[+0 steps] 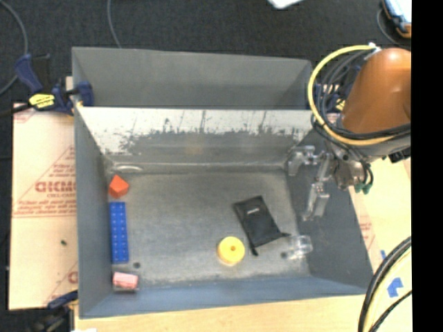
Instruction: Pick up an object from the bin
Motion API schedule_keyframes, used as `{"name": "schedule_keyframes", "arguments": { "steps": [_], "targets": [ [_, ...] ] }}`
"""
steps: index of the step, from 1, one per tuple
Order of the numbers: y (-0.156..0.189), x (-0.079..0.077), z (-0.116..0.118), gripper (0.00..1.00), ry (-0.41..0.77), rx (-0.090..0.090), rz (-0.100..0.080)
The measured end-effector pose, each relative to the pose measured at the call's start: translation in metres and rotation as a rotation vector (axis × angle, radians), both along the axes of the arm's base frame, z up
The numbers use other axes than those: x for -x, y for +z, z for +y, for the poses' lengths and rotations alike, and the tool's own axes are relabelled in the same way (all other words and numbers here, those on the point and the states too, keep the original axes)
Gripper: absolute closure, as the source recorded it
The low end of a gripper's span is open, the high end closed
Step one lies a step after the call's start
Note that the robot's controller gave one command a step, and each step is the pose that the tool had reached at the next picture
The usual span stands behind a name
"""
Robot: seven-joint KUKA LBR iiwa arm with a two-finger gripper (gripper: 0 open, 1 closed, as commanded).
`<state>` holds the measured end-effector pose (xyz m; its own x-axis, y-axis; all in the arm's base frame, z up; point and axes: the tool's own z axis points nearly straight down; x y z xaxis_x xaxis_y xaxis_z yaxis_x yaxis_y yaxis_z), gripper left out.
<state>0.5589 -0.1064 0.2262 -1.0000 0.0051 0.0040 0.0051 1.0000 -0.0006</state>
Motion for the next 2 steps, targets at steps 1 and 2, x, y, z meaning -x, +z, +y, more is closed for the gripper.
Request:
{"name": "schedule_keyframes", "arguments": {
  "steps": [1,2],
  "targets": [
    [0.005,-0.001,0.001,0.0,0.004,0.001,-0.008],
    [-0.058,0.008,-0.008,0.0,-0.135,0.0,-0.007]
  ]
}}
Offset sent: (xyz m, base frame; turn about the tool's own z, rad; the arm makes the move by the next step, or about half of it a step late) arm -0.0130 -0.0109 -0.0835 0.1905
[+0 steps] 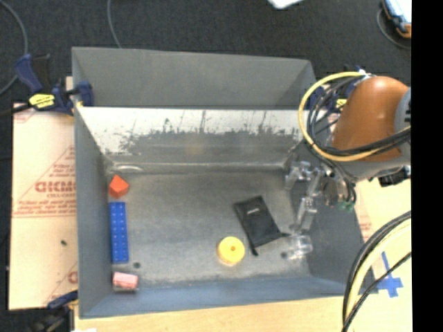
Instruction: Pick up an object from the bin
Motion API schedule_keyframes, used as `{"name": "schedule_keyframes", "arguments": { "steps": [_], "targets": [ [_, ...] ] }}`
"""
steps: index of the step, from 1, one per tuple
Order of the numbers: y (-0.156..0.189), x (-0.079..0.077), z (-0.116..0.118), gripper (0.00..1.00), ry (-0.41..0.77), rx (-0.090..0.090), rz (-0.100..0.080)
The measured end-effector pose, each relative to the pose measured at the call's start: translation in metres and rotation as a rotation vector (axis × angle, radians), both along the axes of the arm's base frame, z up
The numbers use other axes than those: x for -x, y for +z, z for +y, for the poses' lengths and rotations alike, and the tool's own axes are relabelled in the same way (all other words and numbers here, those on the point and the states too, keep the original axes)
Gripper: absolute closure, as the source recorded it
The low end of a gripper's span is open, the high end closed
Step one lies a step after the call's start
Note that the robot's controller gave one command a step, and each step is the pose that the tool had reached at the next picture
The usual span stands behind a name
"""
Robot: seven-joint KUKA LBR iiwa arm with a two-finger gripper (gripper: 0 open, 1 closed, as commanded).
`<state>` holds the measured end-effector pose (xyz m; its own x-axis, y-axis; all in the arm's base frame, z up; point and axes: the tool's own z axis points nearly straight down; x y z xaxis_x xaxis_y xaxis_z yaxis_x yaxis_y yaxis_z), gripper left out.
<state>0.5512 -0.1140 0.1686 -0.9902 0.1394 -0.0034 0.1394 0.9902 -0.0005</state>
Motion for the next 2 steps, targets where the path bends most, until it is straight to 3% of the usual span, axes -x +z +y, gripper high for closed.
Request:
{"name": "schedule_keyframes", "arguments": {
  "steps": [1,2],
  "targets": [
    [-0.005,0.005,0.063,0.0,0.222,0.002,0.0],
    [-0.059,0.024,0.087,0.0,0.192,-0.001,0.003]
  ]
}}
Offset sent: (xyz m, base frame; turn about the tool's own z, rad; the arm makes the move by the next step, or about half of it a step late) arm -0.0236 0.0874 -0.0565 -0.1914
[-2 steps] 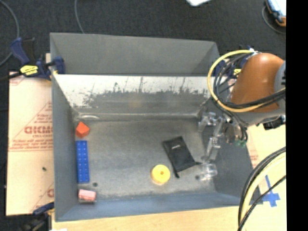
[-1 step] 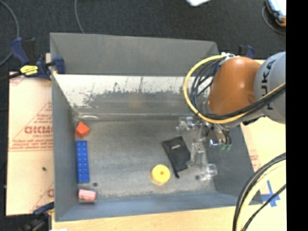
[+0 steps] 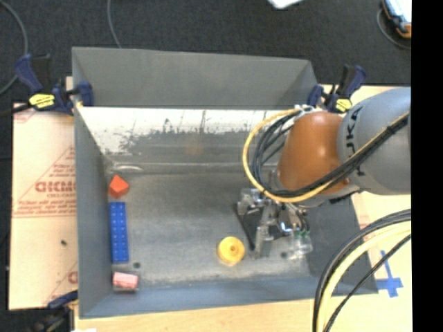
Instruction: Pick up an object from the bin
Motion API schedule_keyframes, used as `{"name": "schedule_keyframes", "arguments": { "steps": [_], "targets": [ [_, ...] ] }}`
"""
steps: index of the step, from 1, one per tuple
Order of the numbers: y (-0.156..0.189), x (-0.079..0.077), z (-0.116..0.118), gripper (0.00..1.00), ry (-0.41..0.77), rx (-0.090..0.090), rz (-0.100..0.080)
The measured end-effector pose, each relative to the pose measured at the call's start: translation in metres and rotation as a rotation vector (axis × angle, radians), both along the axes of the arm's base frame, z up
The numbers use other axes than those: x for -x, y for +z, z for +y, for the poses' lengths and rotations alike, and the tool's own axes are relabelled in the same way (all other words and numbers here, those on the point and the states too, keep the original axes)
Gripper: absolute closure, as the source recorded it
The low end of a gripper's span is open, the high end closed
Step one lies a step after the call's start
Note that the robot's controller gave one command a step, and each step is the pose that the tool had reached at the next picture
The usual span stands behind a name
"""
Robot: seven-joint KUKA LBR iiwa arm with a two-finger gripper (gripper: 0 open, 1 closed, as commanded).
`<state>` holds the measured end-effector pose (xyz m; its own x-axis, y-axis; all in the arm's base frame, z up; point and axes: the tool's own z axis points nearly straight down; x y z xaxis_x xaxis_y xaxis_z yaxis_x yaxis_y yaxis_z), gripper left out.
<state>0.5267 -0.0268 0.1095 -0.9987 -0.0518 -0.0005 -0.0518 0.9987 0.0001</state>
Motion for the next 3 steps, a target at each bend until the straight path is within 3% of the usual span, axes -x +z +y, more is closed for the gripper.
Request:
{"name": "schedule_keyframes", "arguments": {
  "steps": [1,2,3],
  "targets": [
    [-0.002,-0.027,-0.052,0.0,0.042,0.006,-0.01],
    [-0.027,0.02,-0.05,0.0,-0.212,0.0,-0.003],
    [-0.038,-0.023,-0.047,1.0,0.222,0.008,-0.014]
  ]
}}
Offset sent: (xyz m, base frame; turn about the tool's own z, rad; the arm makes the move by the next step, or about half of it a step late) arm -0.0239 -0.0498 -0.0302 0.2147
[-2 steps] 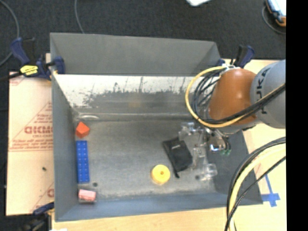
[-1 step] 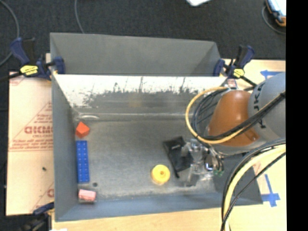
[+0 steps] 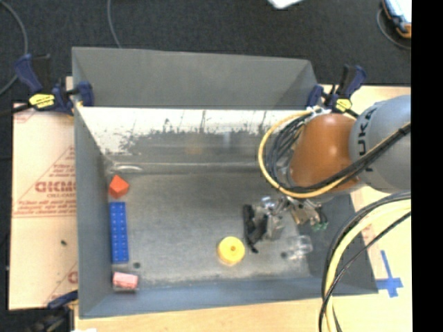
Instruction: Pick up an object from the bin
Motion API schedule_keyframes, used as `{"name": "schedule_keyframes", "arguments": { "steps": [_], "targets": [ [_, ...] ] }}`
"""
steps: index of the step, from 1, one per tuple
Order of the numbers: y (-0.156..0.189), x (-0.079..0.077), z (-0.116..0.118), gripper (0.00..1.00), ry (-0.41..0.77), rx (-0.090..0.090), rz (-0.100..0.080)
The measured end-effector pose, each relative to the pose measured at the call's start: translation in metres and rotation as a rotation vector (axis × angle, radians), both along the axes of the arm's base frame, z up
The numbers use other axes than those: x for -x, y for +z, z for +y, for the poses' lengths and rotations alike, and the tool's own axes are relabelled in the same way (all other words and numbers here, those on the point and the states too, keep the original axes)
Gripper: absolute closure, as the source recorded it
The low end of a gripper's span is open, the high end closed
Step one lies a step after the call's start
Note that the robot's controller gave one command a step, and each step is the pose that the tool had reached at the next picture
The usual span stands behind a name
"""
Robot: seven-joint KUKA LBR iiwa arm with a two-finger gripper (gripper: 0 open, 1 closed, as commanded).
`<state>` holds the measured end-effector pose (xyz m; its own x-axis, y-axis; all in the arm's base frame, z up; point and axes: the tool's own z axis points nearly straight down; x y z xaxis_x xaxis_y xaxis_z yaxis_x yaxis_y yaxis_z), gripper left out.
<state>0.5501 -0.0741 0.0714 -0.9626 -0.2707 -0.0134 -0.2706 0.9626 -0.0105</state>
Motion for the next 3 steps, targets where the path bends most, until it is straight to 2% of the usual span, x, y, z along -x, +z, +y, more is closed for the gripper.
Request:
{"name": "schedule_keyframes", "arguments": {
  "steps": [1,2,3],
  "targets": [
    [0.0,0.0,0.0,1.0,0.001,0.0,0.0],
    [0.0,-0.013,-0.016,1.0,-0.004,0.001,-0.008],
    [0.008,0.003,0.003,1.0,-0.008,-0.001,-0.002]
  ]
}}
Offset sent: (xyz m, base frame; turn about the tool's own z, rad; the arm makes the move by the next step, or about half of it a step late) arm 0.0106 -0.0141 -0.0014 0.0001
